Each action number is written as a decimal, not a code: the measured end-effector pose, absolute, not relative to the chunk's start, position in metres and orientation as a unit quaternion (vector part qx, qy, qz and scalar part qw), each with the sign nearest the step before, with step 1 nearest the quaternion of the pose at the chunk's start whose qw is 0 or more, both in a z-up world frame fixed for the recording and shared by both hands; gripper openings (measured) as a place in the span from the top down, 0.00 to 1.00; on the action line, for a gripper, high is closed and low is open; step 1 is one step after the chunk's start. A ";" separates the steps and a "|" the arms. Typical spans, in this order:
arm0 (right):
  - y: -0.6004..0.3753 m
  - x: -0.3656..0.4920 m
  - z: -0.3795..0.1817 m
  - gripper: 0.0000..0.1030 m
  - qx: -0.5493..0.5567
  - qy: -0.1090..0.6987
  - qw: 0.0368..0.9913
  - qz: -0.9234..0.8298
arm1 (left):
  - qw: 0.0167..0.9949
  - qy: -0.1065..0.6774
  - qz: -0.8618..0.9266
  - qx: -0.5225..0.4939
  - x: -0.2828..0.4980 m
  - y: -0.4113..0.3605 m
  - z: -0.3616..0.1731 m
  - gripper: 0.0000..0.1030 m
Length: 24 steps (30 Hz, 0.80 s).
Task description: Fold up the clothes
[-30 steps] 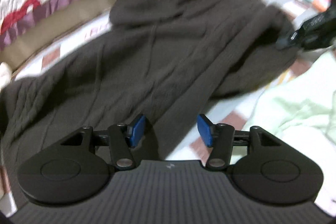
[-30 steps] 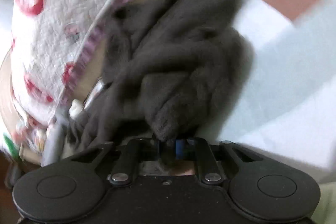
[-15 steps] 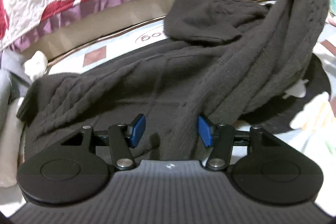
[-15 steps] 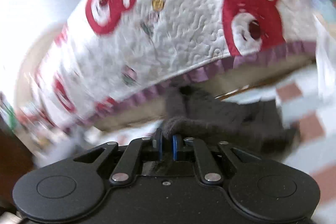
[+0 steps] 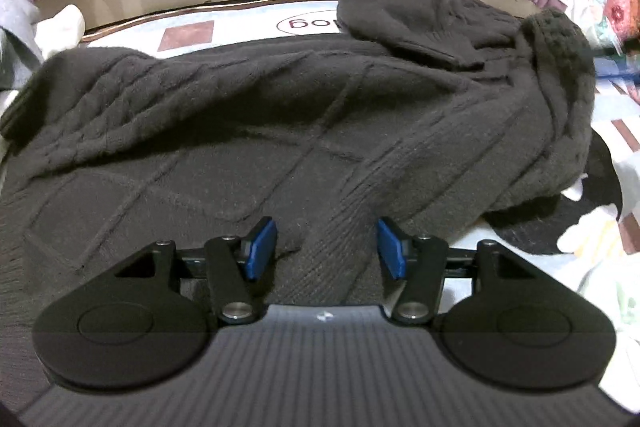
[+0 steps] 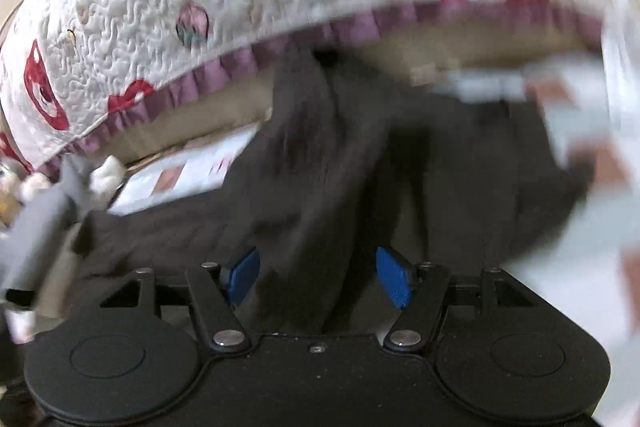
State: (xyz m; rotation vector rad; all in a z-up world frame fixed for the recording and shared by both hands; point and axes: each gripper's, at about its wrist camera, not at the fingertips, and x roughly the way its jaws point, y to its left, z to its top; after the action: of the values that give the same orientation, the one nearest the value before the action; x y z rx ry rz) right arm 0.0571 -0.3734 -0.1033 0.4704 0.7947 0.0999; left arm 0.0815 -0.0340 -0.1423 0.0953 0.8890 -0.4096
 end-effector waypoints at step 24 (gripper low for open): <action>-0.373 -0.028 -0.041 0.92 0.305 0.317 0.887 0.141 | 0.901 0.305 -0.309 0.000 0.049 -0.030 -0.087 0.46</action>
State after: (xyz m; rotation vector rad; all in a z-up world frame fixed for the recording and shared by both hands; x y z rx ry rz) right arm -0.0283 -0.3729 -0.0415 0.6346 0.6600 0.2940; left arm 0.0492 -0.0298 -0.0869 0.0006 0.6301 -0.6384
